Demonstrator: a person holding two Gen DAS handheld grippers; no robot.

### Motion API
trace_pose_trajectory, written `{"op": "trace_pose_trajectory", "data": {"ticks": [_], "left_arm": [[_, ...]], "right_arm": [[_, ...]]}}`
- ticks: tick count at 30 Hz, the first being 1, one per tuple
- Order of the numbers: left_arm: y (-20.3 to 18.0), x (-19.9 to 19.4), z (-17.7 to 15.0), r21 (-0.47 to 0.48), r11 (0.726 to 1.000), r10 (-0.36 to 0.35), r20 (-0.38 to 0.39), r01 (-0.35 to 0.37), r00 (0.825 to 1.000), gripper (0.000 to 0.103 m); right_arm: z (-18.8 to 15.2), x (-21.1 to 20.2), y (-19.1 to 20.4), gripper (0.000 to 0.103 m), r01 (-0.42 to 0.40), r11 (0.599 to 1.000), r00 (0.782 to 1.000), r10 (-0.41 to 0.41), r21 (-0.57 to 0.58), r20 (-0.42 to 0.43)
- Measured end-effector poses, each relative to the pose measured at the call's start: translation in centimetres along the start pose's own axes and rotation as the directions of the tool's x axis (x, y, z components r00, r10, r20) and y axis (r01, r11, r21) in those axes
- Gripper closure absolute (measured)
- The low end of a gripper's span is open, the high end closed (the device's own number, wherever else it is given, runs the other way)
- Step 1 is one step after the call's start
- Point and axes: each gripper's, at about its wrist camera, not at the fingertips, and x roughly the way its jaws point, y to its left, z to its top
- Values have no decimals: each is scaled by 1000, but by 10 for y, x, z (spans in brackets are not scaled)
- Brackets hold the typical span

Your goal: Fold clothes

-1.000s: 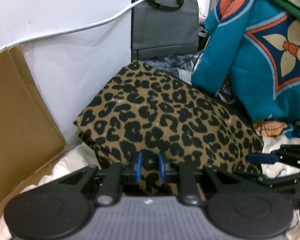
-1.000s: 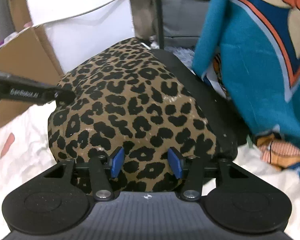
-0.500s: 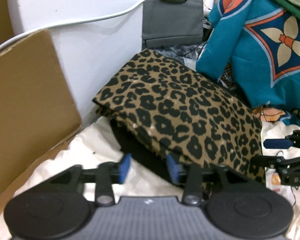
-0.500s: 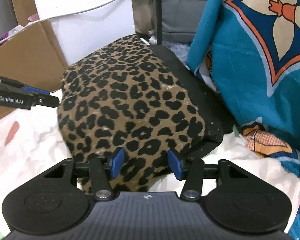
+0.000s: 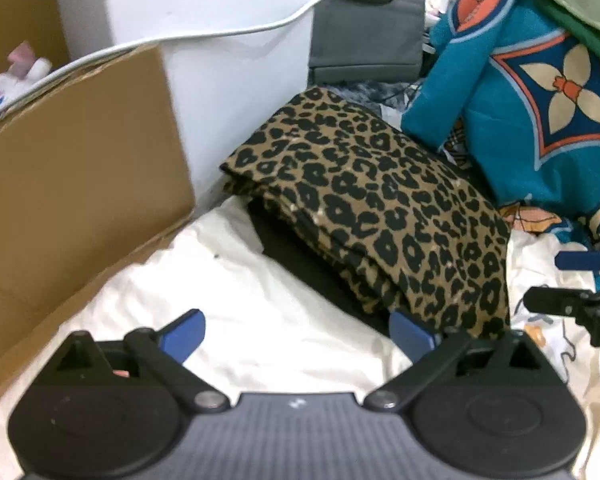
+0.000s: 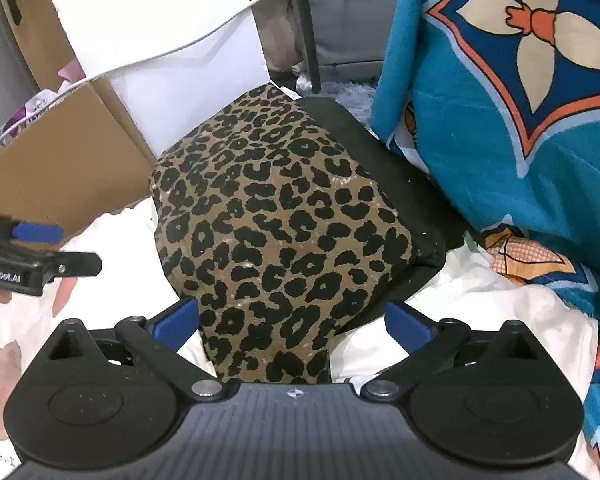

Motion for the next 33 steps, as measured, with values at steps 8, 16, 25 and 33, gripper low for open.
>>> {"op": "trace_pose_trajectory", "data": {"ticks": [8, 16, 25, 33], "left_arm": [[19, -31, -13, -80, 996, 48, 3, -48, 999, 1], [41, -57, -48, -116, 988, 103, -26, -106, 994, 1], [76, -98, -93, -218, 952, 192, -116, -214, 974, 1], [81, -147, -114, -310, 927, 187, -103, -210, 977, 1]], "right_arm": [[1, 0, 11, 1, 0, 1000, 1000, 0, -7, -6], [-6, -1, 24, 1, 41, 999, 999, -41, -7, -29], [-12, -26, 62, 1, 9, 993, 998, -17, -119, -67], [-17, -51, 91, 1, -62, 981, 995, 47, -182, -82]]}}
